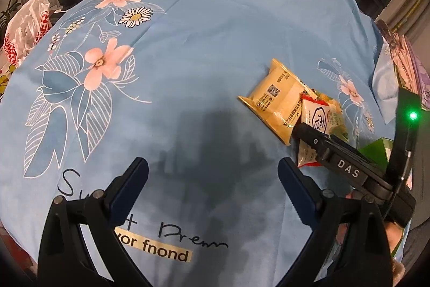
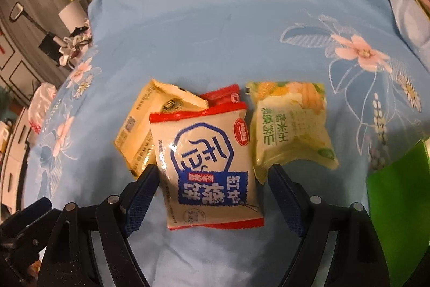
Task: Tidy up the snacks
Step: 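Move the right tool back to the pile toward the red-and-white packet, then grasp the red-and-white shaobing packet with the right tool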
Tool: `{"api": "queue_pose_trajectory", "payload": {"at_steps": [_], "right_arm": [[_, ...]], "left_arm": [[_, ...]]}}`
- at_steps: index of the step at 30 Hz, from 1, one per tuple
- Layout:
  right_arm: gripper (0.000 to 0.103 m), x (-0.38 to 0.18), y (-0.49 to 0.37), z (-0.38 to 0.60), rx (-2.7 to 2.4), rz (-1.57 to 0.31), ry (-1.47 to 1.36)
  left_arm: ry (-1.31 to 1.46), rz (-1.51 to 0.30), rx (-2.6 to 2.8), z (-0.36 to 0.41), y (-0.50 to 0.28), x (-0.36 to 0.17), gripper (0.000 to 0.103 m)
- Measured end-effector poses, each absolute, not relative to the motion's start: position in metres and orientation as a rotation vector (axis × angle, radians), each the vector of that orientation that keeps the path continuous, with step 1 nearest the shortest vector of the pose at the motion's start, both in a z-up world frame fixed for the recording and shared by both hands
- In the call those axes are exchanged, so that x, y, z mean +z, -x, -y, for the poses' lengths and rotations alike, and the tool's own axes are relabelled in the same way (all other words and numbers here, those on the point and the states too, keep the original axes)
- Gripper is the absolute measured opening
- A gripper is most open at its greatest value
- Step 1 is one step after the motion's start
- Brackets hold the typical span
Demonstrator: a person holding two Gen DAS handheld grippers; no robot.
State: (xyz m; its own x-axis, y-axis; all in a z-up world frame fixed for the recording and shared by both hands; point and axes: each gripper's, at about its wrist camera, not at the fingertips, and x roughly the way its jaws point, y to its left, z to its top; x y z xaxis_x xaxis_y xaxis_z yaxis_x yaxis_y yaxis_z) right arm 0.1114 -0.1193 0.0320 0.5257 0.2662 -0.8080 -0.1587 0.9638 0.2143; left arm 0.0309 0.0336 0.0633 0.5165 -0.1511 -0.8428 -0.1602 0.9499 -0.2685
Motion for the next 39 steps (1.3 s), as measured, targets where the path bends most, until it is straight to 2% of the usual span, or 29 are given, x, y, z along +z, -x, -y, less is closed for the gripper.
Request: {"api": "queue_pose_trajectory", "payload": {"at_steps": [2, 7, 17, 23, 31, 34, 39], "right_arm": [[0.083, 0.035, -0.111, 0.118, 0.257, -0.982, -0.113], [0.069, 0.036, -0.109, 0.112, 0.24, -0.963, -0.074], [0.068, 0.057, -0.082, 0.126, 0.242, -0.963, -0.151], [0.068, 0.062, -0.048, 0.133, 0.283, -1.084, -0.218], [0.068, 0.033, -0.043, 0.143, 0.291, -1.213, -0.315], [0.068, 0.044, -0.041, 0.158, 0.285, -1.174, -0.35], [0.068, 0.061, -0.034, 0.187, 0.304, -1.076, -0.454]], "left_arm": [[0.328, -1.032, 0.006, -0.034, -0.031, 0.064, 0.097], [0.332, -1.032, 0.009, -0.035, -0.031, 0.064, 0.097], [0.369, -1.039, 0.013, -0.04, -0.03, 0.064, 0.097], [0.373, -1.049, 0.015, -0.04, -0.03, 0.063, 0.097], [0.357, -1.087, -0.014, -0.027, -0.029, 0.056, 0.097], [0.382, -1.103, -0.045, -0.024, -0.027, 0.053, 0.093], [0.42, -1.147, -0.158, -0.008, -0.024, 0.048, 0.074]]}}
